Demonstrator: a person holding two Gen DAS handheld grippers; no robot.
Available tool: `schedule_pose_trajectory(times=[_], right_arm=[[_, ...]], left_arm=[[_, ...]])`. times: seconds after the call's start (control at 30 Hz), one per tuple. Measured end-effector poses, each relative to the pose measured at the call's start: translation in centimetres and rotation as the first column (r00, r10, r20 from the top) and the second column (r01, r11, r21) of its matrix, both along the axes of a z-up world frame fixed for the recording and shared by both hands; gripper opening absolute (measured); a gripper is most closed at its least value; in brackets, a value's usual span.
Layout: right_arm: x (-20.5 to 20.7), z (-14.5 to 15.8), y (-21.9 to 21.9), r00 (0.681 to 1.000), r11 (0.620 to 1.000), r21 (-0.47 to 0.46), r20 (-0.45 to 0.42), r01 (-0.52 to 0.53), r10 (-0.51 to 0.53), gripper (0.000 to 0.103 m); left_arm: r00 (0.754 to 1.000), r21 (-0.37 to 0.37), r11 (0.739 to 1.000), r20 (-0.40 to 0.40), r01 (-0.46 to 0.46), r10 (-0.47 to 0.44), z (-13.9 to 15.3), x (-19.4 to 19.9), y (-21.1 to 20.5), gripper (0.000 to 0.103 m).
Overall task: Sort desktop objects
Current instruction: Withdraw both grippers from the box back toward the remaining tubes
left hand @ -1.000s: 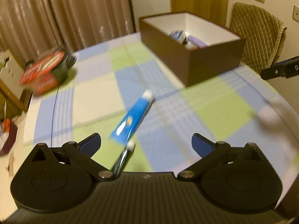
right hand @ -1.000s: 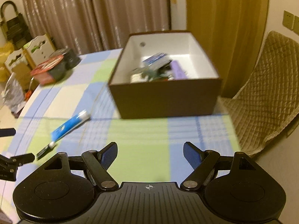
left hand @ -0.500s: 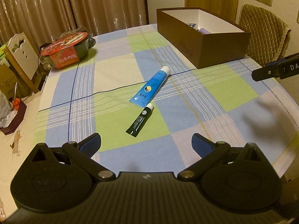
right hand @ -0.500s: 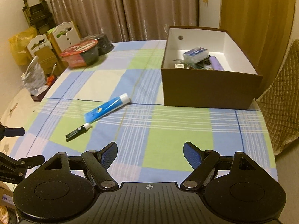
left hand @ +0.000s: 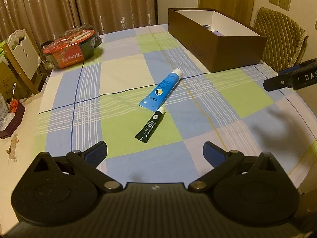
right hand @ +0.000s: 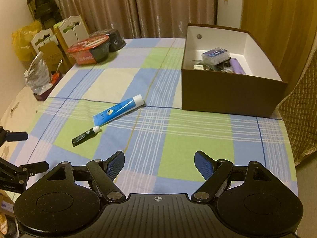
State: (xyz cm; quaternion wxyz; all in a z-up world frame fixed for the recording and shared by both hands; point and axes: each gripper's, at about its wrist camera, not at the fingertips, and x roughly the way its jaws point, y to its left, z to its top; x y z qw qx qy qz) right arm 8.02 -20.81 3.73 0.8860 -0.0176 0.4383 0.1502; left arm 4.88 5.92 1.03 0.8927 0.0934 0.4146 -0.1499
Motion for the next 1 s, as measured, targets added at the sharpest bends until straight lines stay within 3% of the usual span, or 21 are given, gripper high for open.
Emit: schedule_pose_trajectory(times=[0.23,0.5,0.73,1.0], right_arm=[[2.4,-1.1,1.4,0.99,0.988,-0.054,-0.032,-0.142,0.14,0.08],[6.3,-3.4,2.1,0.942,0.94,-0.069,-0.066,-0.334,0.33,0.08],[8.4,-4.4,1.3,0.914,0.915,-0.029,-0.08,-0.401,0.398,0.08],[9.1,-4.8,1.0,0.909,0.912,-0.02,-0.092,-0.409,0.405,0.08]], left_arm=[[1.0,-0.017,1.0,-0.021,-0.009,0.009,-1.1,1.6,0.1,0.099],[0.998,0.036,0.999,-0.048,-0.026,0.028,-2.6,4.5,-1.5,0.096],[0.995,0.074,0.996,-0.082,-0.043,0.049,-3.4,6.5,-3.6,0.096],[0.994,0.094,0.996,-0.111,-0.001,0.012,-4.6,8.2,-5.3,0.09]])
